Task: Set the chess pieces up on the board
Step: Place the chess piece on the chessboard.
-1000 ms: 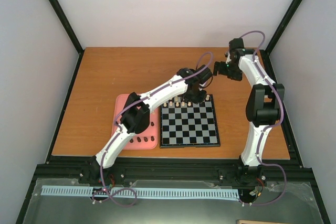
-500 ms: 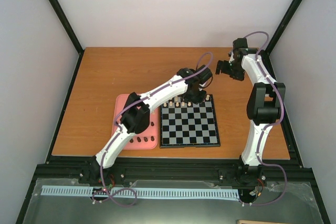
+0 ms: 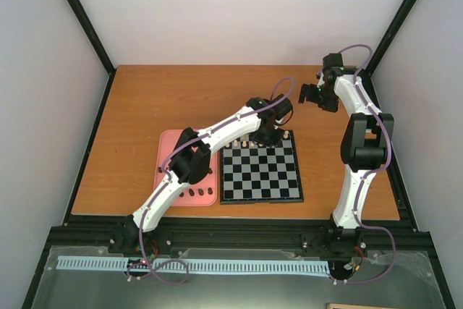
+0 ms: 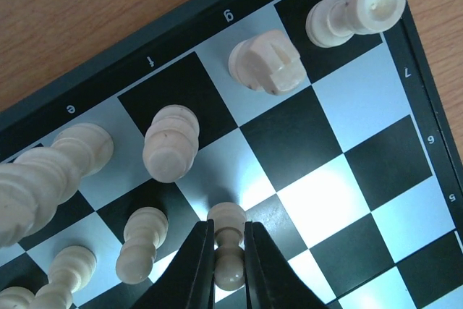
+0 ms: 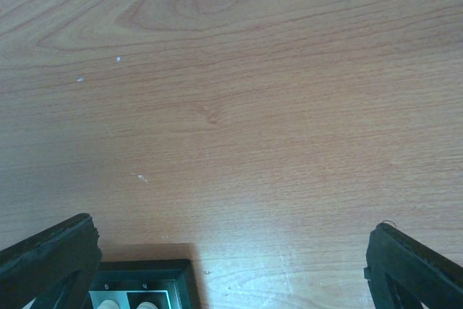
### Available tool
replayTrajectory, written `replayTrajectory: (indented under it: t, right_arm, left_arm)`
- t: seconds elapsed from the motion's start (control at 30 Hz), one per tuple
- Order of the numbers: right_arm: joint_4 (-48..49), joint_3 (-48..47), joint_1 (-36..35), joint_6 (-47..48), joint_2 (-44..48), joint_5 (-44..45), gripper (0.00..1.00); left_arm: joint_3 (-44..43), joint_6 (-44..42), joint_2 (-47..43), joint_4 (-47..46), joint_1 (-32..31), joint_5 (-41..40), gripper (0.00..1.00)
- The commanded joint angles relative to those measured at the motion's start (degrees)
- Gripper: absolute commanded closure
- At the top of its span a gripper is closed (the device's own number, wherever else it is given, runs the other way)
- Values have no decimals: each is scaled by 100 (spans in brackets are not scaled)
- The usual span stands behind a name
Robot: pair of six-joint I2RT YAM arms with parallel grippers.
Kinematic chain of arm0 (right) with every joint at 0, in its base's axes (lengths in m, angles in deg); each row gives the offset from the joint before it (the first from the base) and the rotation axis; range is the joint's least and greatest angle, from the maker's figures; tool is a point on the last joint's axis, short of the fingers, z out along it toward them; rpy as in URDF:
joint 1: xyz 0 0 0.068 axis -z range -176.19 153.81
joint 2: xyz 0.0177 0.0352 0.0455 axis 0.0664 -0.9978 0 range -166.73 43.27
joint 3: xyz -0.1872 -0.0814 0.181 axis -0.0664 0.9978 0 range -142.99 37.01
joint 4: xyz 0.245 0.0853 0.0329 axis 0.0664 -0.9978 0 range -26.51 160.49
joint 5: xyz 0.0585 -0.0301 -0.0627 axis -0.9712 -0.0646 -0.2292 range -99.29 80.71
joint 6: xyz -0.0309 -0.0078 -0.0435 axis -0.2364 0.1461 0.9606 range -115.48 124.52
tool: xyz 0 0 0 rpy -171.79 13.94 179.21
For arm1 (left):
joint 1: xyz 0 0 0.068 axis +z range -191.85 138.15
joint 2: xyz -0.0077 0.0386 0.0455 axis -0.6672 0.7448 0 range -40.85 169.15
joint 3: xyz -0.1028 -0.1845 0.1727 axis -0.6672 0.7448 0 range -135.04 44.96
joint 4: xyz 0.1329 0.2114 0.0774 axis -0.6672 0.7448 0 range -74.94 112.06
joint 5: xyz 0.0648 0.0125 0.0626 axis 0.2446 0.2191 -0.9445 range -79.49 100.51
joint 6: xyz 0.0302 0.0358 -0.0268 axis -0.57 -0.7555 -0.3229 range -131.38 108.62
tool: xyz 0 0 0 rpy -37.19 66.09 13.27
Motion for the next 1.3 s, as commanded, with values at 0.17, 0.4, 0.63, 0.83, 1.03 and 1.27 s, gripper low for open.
replayTrajectory:
  t: [0.17,0.4,0.63,0.83,1.03,1.27]
  right_arm:
    - [30,-57,58,71,-90,-93,0]
    - [29,-48,58,85,-108,-101,0]
    - [25,-55,58,93,-135,-130,0]
    - [21,-56,58,91,-152,-147,0]
    - [21,-73,58,99,-178,-163,0]
    - [16,-78,58,101,-172,-150,0]
  left_arm:
    - [-191,-93,89,-78,-50,-85,97]
    - [-320,-113,175,-115,-52,-169,94]
    - [-360,-124,238,-133,-52,-158,91]
    - [-365,-141,257,-150,-52,-200,88]
    - [-438,-158,296,-167,-52,-307,82]
    - [-465,-177,283,-168,-52,-368,76]
